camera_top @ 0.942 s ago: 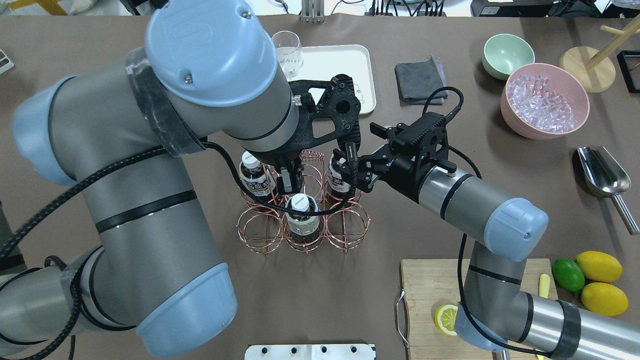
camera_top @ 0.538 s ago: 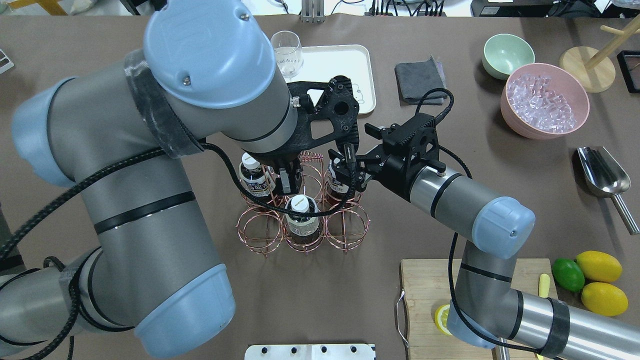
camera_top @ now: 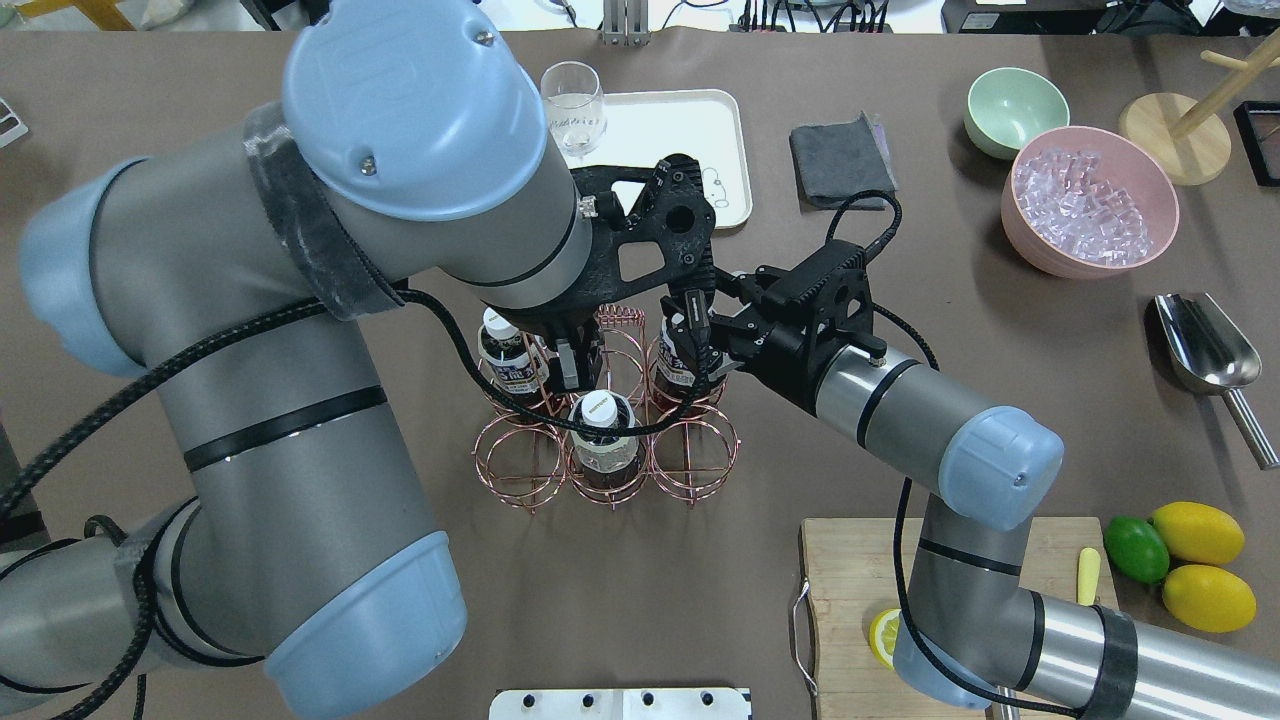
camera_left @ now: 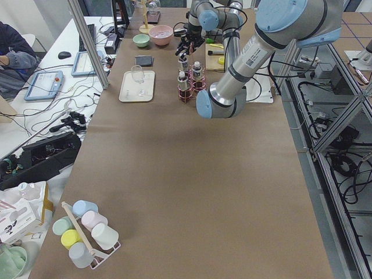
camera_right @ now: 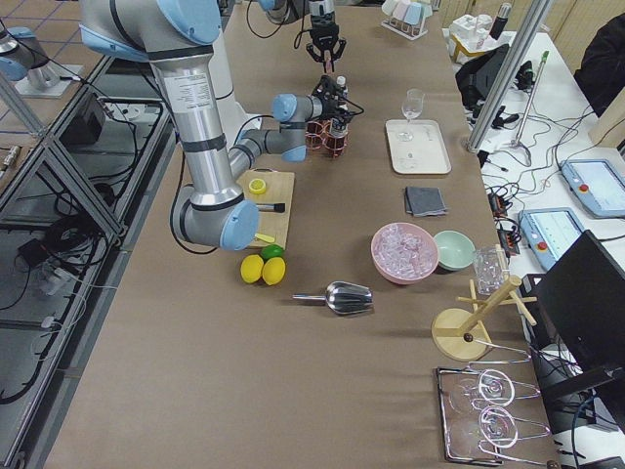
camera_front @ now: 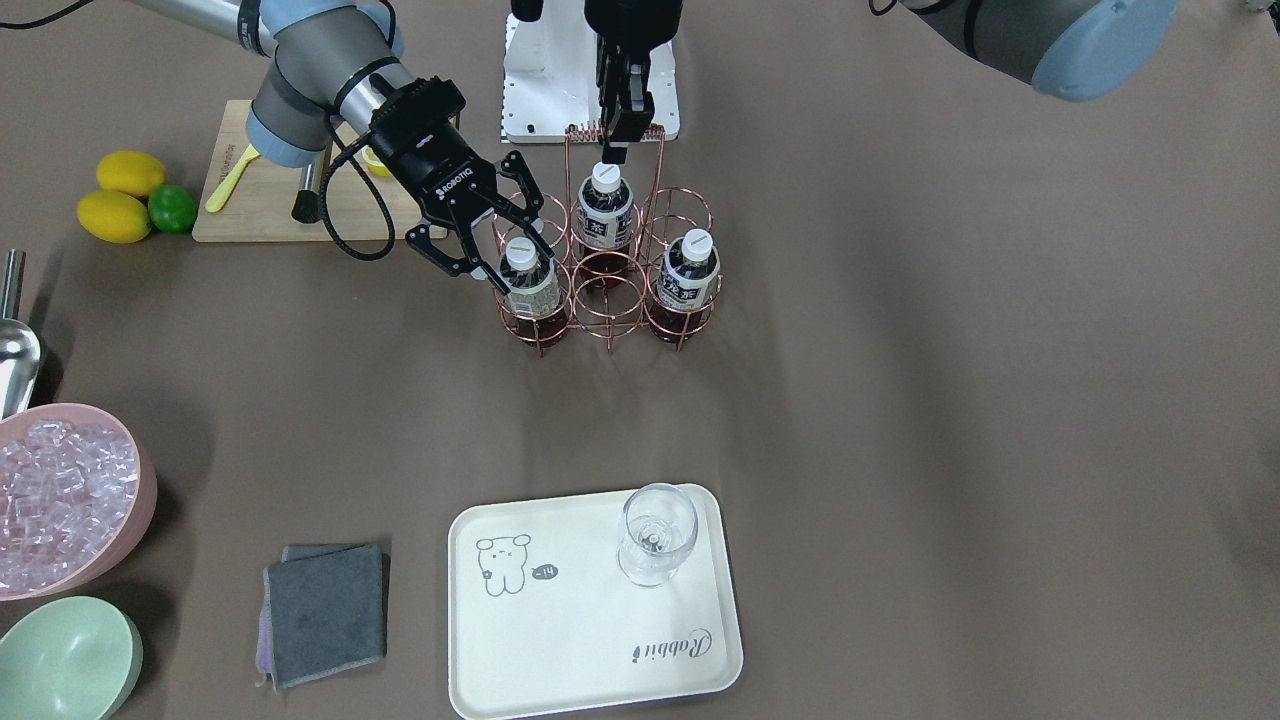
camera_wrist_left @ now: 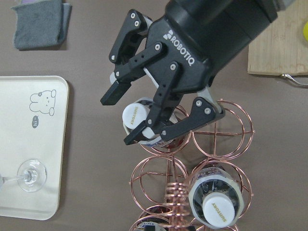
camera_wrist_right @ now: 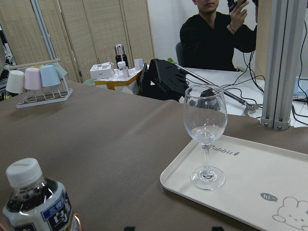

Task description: Take tea from basket to plate

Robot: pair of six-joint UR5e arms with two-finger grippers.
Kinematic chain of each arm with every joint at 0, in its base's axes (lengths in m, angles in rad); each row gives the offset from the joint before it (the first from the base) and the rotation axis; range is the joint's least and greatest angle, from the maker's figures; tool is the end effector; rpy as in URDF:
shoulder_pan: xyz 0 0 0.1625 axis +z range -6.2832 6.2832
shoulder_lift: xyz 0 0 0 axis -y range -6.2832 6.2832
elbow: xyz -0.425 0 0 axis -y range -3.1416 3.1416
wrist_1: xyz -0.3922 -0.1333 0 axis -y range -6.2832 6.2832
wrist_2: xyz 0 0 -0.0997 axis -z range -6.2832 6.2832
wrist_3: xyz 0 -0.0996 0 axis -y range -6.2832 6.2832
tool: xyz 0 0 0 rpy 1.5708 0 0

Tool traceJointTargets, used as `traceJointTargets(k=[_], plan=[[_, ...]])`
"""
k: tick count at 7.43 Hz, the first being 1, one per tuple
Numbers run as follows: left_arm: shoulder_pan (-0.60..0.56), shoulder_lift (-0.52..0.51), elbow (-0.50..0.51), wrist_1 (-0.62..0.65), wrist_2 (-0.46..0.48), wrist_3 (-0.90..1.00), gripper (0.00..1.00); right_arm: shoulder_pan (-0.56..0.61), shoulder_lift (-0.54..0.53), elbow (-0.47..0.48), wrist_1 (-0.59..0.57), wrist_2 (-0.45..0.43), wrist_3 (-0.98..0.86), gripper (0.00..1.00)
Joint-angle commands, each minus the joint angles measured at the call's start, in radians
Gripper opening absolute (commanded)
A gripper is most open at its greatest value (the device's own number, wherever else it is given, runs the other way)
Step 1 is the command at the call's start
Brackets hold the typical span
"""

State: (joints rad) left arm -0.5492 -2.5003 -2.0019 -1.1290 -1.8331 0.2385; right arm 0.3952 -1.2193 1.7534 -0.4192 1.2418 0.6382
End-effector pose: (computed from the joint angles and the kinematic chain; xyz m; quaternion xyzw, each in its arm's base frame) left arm 0.4210 -0.3837 0.0123 0.3616 0.2761 0.5704 0.6838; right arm -0.4588 -0.3707 0.2520 0.5396 -0.5129 -0.0564 0.6653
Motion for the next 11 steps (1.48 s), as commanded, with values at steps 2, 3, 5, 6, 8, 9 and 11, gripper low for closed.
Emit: traceJointTargets(k=[2,3,5,6,8,9,11], plan=[[0.0,0.003,-0.001,0.0,0.0,0.001,0.0,-0.015,-0.003,0.001,0.004,-0.015,0.001,0.6],[0.0,0.003,-0.001,0.0,0.0,0.001,0.0,-0.015,-0.003,0.004,0.004,-0.015,0.001,0.47],[-0.001,0.003,-0.001,0.0,0.0,0.002,0.0,-0.015,-0.005,0.012,0.004,-0.015,0.014,0.0],[-0.001,0.003,-0.001,0.0,0.0,0.002,0.0,-0.015,-0.005,0.015,0.004,-0.013,0.018,0.0],[-0.001,0.003,-0.001,0.002,0.0,0.002,0.0,-0.015,-0.028,0.096,-0.007,-0.001,0.017,0.0],[-0.003,0.003,-0.001,0.002,0.0,0.002,0.0,-0.015,-0.043,0.142,-0.025,0.004,0.017,0.0],[-0.005,0.001,-0.001,0.003,0.0,0.002,0.0,-0.015,-0.062,0.24,-0.114,0.01,0.006,0.0]])
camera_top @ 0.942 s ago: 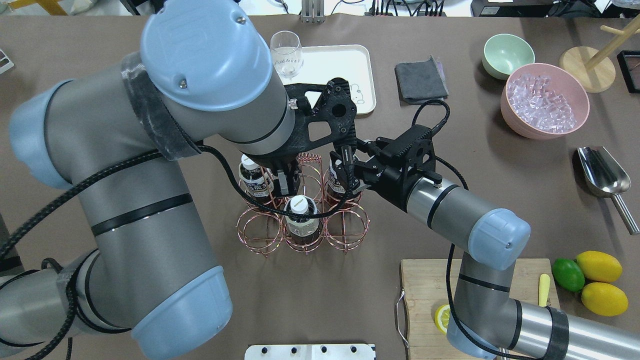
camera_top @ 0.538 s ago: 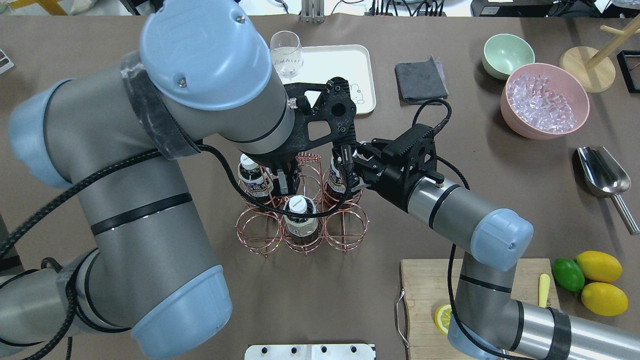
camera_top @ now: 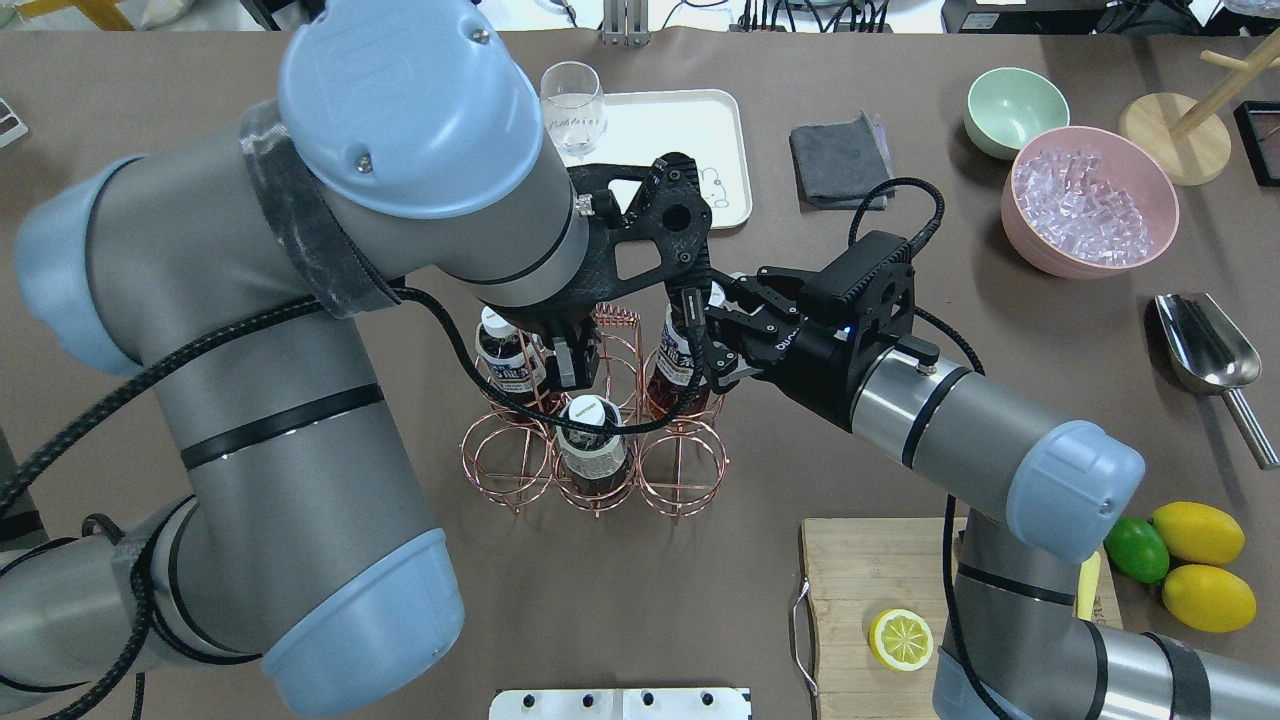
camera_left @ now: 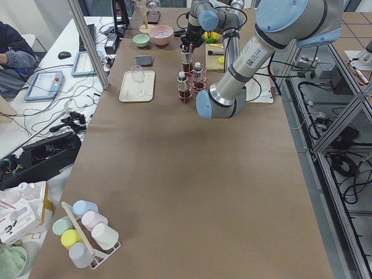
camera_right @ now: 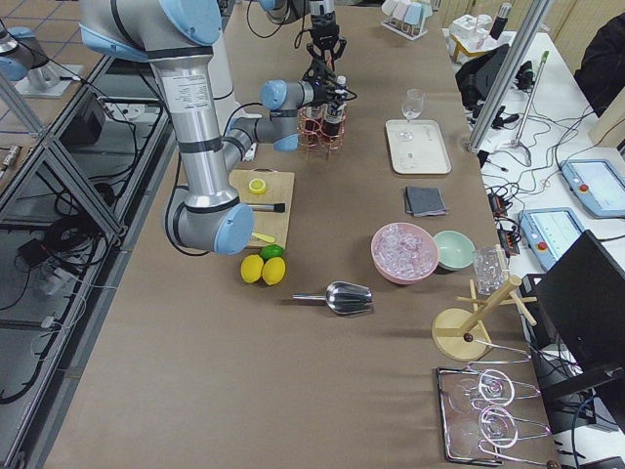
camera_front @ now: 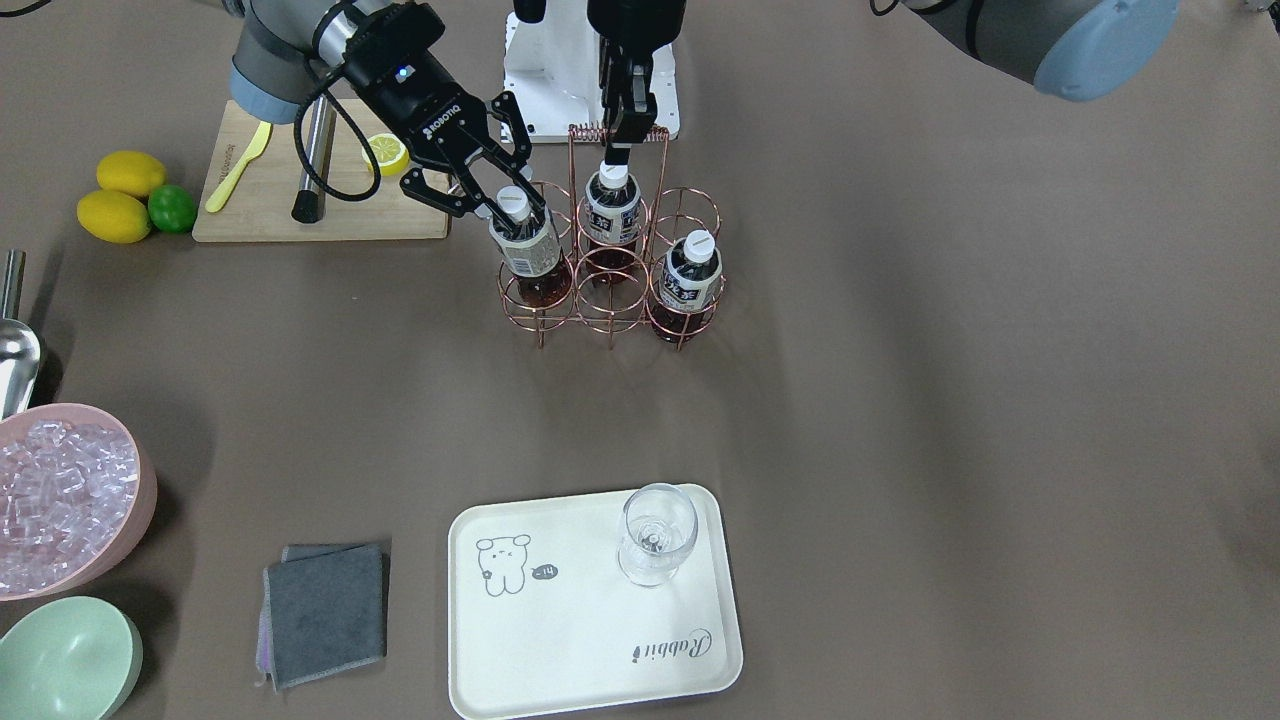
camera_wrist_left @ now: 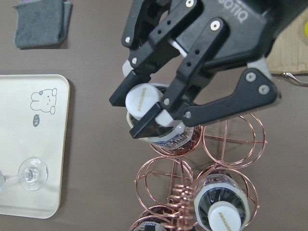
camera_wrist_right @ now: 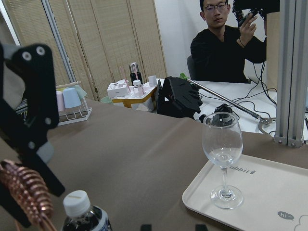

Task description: Take tea from basket to plate

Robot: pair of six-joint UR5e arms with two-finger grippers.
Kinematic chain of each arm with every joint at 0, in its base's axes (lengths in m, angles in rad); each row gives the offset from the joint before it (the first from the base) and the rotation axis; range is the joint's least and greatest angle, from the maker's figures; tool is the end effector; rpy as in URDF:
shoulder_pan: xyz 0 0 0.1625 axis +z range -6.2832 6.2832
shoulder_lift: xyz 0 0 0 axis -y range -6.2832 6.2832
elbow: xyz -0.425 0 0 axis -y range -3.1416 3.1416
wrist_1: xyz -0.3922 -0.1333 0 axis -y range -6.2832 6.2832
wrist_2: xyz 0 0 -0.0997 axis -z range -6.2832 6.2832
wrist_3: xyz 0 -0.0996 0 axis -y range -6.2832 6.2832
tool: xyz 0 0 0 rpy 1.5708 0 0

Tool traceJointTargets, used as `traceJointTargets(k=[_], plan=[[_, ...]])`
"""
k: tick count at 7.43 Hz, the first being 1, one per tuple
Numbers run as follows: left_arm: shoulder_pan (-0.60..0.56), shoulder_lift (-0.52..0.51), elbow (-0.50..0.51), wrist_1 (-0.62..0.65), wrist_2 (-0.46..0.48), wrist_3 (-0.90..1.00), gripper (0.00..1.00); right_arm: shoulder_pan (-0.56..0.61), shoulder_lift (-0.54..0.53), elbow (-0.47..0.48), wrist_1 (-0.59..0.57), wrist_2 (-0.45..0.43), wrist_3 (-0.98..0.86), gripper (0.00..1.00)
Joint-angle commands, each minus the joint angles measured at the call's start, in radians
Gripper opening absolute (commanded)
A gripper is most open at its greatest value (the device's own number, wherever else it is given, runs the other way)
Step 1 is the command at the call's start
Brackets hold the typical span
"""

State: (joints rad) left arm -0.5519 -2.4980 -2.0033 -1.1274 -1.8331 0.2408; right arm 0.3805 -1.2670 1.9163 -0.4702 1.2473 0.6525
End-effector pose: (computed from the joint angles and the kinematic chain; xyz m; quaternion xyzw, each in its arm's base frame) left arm 0.4198 -0.3847 0.0135 0.3612 0.2749 0.5705 0.6845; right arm -0.4166 -0.3443 0.2160 0.5403 -0.5409 -0.0489 0.6428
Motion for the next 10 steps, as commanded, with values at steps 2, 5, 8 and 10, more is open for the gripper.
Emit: traceJointTargets(k=[2,5,8,10], plan=[[-0.005,-0.001,0.0,0.001,0.0,0.002,0.0,0.001,-0.052,0.15,-0.09,0.023,-0.011,0.0],[-0.017,-0.001,0.0,0.003,0.0,0.002,0.0,0.091,-0.113,0.213,-0.085,0.085,-0.007,0.0],[-0.06,-0.001,0.0,0.014,-0.006,0.006,0.0,0.329,-0.121,0.173,-0.081,0.317,-0.008,0.0],[-0.08,-0.002,-0.002,0.029,-0.011,0.009,0.0,0.458,-0.111,0.097,-0.068,0.438,-0.022,0.0]])
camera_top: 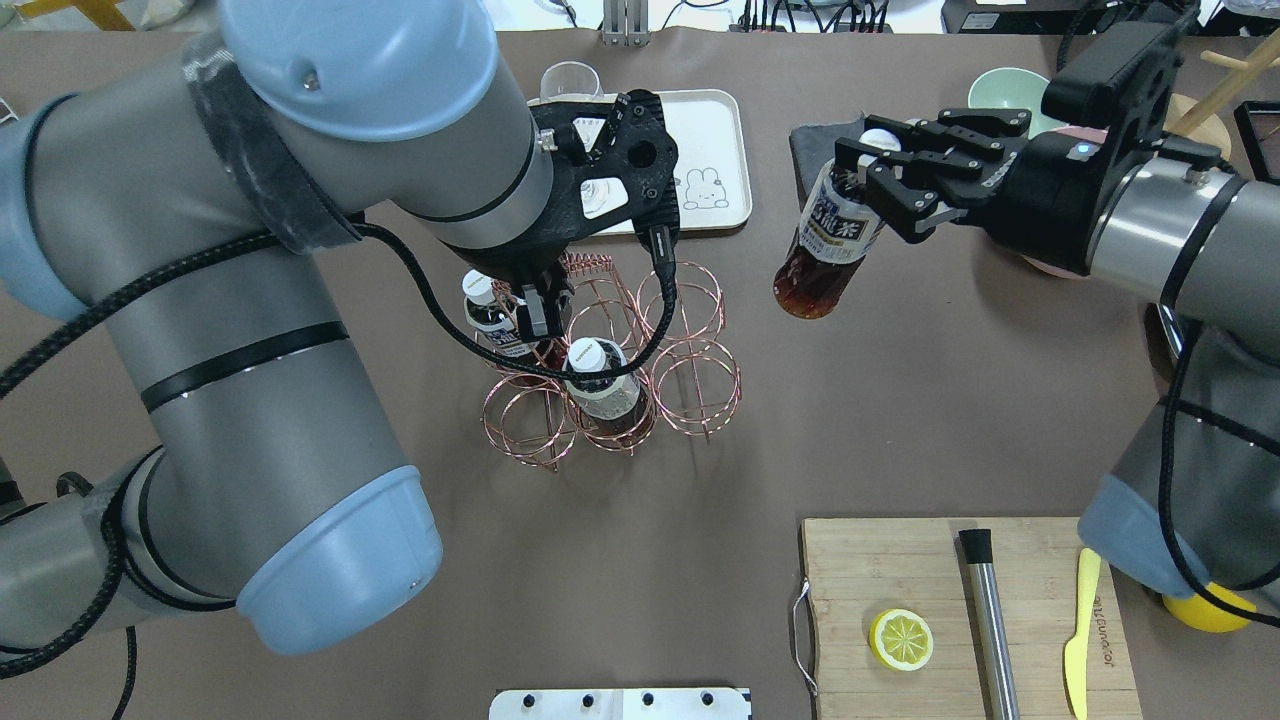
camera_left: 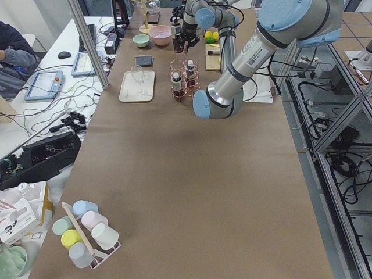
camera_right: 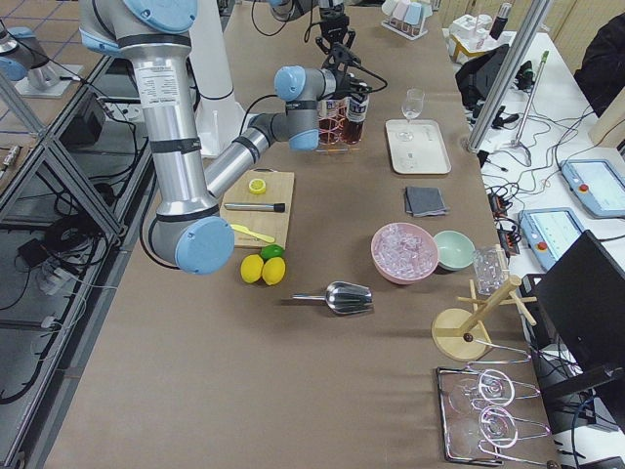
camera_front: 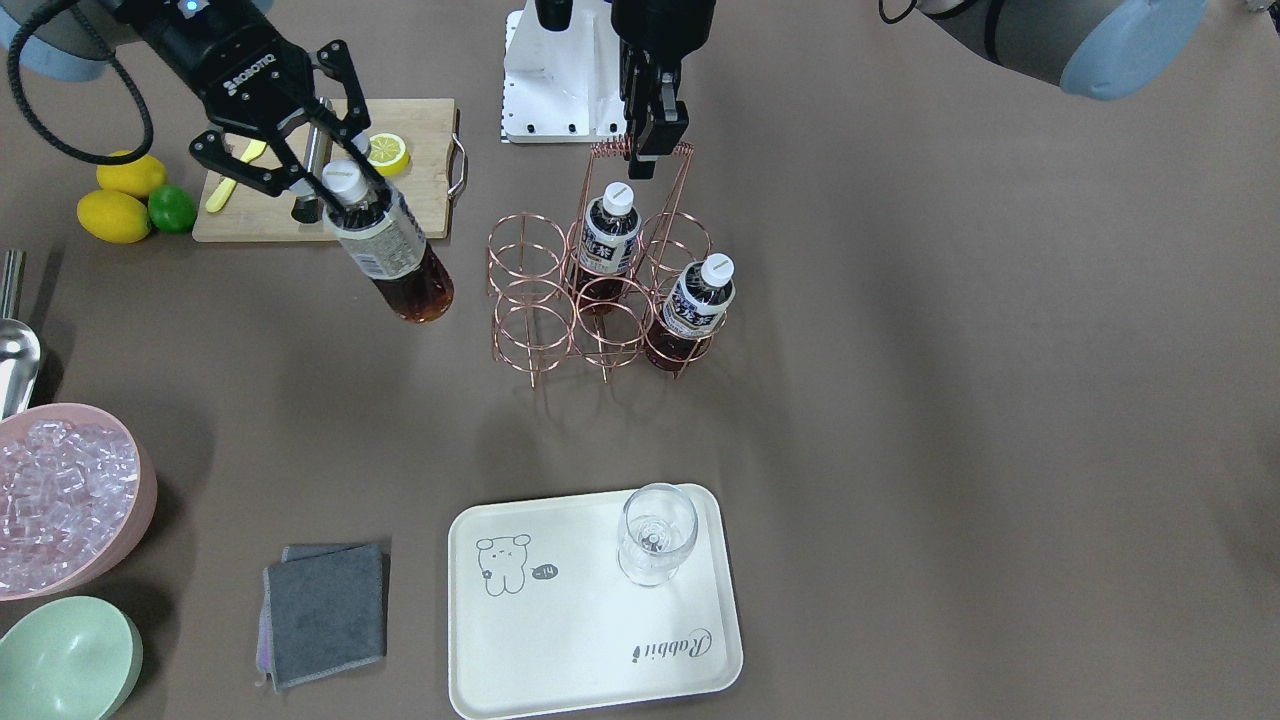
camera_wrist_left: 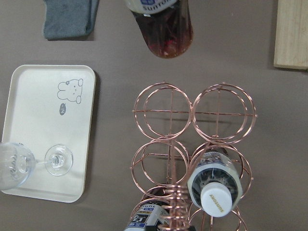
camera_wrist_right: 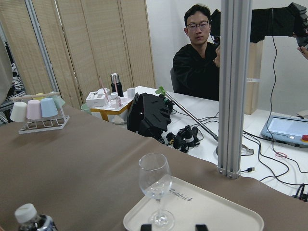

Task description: Take tea from basket to plate

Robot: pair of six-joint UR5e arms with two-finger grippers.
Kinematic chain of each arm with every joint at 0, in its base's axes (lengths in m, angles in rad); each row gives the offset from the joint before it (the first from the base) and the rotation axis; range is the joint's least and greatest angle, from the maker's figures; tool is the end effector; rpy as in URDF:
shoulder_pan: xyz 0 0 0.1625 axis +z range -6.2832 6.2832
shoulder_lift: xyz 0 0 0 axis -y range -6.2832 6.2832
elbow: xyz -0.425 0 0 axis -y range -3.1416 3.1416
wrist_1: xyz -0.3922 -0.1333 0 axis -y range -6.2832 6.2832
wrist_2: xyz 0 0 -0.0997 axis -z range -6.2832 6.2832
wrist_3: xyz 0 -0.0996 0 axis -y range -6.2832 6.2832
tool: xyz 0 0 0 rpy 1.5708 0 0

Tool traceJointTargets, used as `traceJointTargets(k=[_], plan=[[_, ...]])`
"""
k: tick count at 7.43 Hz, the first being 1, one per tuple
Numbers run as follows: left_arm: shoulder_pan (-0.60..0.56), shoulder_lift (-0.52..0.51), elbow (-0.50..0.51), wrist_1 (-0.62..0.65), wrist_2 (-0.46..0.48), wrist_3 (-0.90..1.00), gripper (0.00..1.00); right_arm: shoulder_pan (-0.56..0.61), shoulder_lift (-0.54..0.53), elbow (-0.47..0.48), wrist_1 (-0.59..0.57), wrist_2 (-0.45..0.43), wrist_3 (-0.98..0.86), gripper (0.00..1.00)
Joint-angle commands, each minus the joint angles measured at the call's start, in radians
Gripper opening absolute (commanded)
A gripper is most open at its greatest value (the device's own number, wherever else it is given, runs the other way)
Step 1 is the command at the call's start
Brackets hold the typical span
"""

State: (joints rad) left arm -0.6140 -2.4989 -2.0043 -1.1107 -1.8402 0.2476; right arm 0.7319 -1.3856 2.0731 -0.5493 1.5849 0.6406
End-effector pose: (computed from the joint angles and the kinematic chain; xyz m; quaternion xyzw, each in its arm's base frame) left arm 0.3952 -0.4092 0.0149 0.3629 0.2633 0.5535 0.7019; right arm -0.2587 -0.4097 0.2189 0.5540 -0.5118 -0.0703 0.6528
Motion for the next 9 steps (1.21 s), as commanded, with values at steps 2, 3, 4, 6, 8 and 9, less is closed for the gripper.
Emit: traceJointTargets(k=[2,3,4,6,8,9], plan=[[-0.077,-0.001,-0.001,0.043,-0.039,0.09,0.0,0.174,0.101,-0.186,0.035,0.162,-0.012,0.0],[-0.117,0.0,-0.001,0.052,-0.056,0.114,0.0,0.179,0.172,-0.267,0.037,0.155,-0.013,0.0],[-0.156,0.014,-0.001,0.061,-0.082,0.171,0.0,0.181,0.251,-0.354,0.038,0.132,-0.015,0.0],[-0.295,0.079,-0.001,0.066,-0.173,0.301,0.0,0.181,0.42,-0.573,0.102,0.057,-0.015,0.0],[-0.441,0.171,-0.001,0.066,-0.247,0.431,0.0,0.156,0.517,-0.747,0.193,-0.046,-0.015,0.0],[-0.499,0.216,-0.001,0.068,-0.269,0.455,0.0,0.115,0.523,-0.761,0.198,-0.096,-0.015,0.0]])
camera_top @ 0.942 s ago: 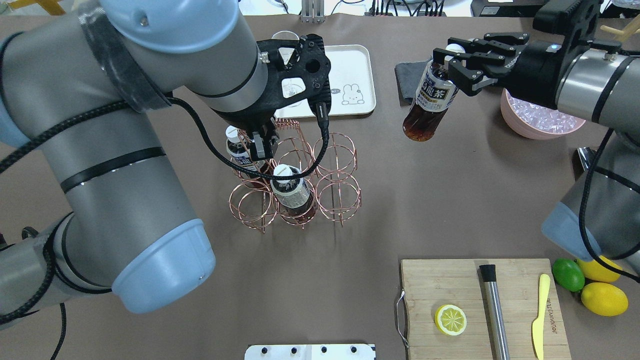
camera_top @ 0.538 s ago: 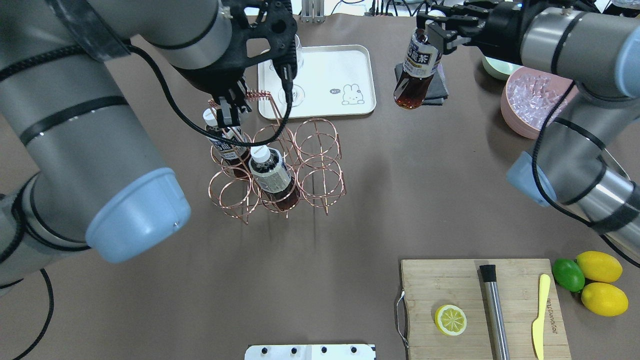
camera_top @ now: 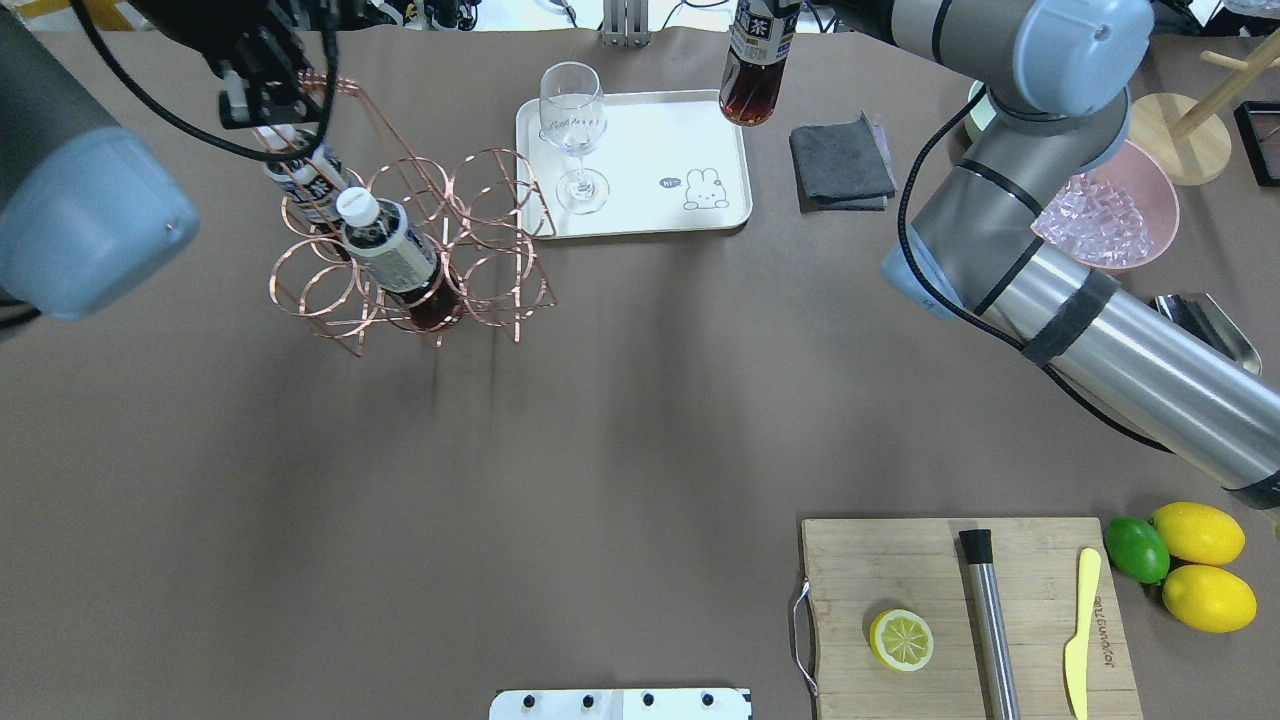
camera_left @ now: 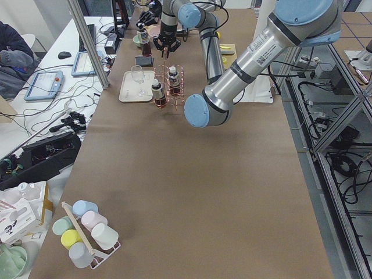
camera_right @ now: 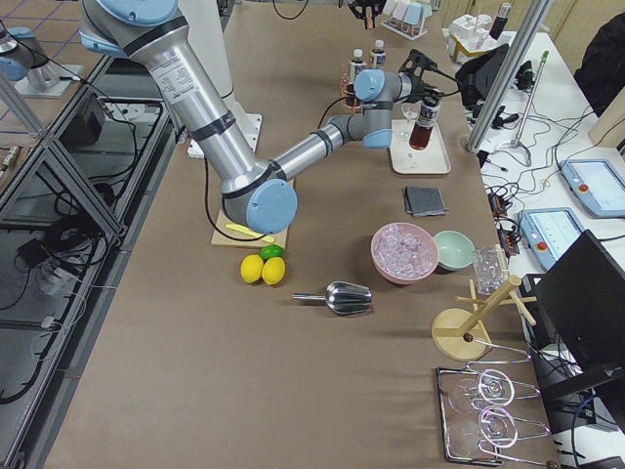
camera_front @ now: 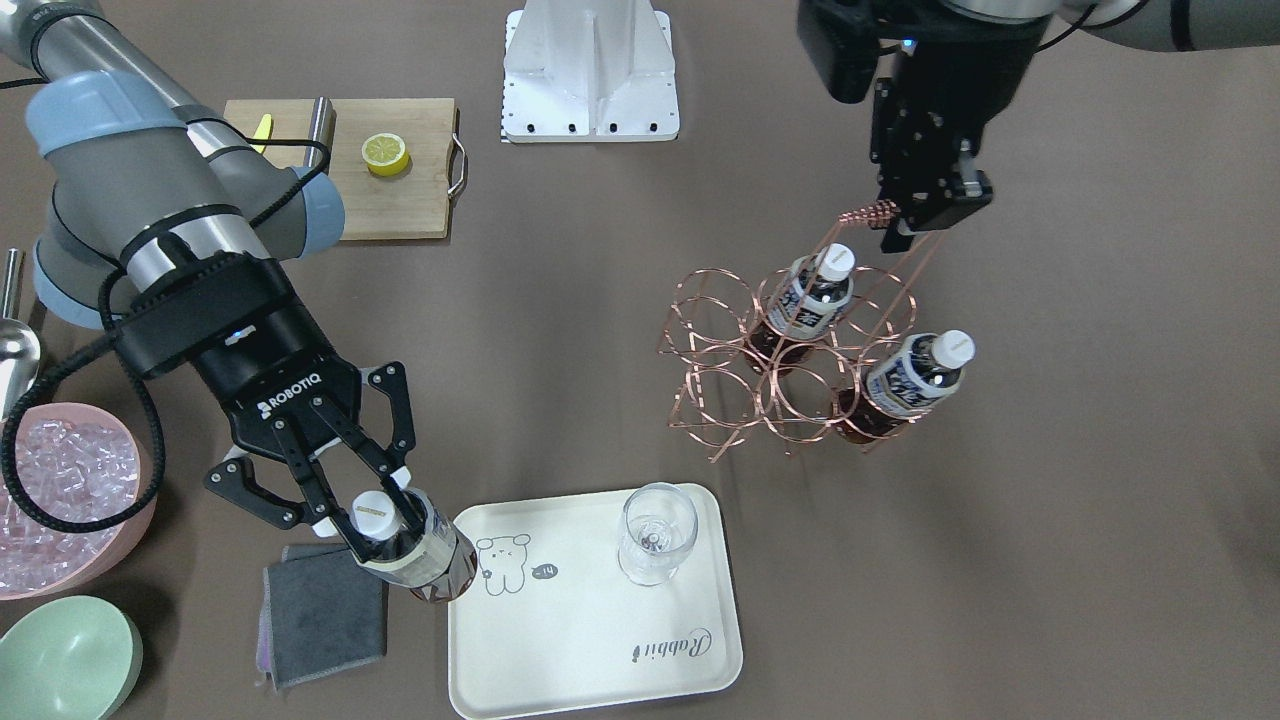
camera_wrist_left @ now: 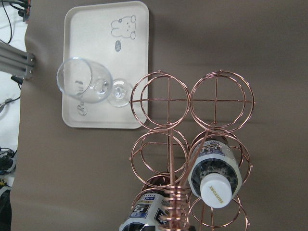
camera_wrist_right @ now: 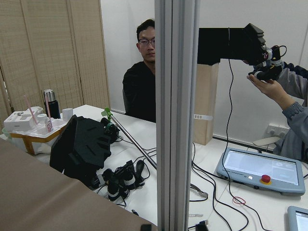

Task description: Take tea from basket to plate

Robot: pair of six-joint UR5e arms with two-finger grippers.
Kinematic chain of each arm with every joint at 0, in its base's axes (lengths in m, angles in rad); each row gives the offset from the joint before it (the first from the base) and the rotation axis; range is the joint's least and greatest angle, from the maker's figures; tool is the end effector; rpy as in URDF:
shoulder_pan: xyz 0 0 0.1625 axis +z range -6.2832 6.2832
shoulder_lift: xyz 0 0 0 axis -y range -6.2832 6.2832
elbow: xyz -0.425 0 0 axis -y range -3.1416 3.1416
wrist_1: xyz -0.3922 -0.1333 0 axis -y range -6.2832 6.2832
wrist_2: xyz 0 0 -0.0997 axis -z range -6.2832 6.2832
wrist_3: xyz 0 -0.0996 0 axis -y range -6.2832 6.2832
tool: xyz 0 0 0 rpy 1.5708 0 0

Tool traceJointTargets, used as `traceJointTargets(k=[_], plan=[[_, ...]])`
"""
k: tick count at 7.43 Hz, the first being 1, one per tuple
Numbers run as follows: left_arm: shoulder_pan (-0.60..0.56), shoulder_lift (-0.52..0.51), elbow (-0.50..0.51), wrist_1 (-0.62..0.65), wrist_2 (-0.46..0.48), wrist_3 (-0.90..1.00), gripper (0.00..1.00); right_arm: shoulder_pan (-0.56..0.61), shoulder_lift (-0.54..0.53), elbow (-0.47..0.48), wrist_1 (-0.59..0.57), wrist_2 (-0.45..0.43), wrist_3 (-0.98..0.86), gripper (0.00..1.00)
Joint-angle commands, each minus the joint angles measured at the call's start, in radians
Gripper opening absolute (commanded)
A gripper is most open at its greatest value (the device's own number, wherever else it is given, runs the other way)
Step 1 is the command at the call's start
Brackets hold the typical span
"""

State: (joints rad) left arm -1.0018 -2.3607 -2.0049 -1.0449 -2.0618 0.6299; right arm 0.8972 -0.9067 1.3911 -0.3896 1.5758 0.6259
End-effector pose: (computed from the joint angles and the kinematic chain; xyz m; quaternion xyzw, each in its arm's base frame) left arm 0.2333 -0.5250 0.0960 0.3386 0.2182 0.5829 0.7057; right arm -0.3321 -0.6290 0.2059 0.5881 -0.4489 -0.0179 0.6726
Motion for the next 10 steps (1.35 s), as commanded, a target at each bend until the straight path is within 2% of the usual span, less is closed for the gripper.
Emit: traceJointTargets(k=[1,2,4,5,8,10], plan=[[-0.17,0.127,0.0,0.005,-0.072,0.073,0.0,-0.108,0.045,-0.081,0.04,-0.155,0.003,0.0],[-0.246,0.179,0.0,0.04,-0.102,0.073,0.0,-0.15,0.046,-0.104,0.057,-0.21,0.003,0.0],[-0.361,0.27,0.0,0.048,-0.113,0.077,0.0,-0.178,0.071,-0.19,0.116,-0.259,0.003,0.0],[-0.398,0.311,0.002,0.046,-0.11,0.202,0.0,-0.179,0.087,-0.22,0.123,-0.263,0.002,0.0],[-0.433,0.408,0.003,0.013,-0.104,0.53,0.0,-0.181,0.1,-0.265,0.123,-0.258,0.003,0.0],[-0.437,0.448,0.02,-0.036,-0.104,0.596,0.0,-0.181,0.101,-0.277,0.123,-0.257,0.003,0.0]])
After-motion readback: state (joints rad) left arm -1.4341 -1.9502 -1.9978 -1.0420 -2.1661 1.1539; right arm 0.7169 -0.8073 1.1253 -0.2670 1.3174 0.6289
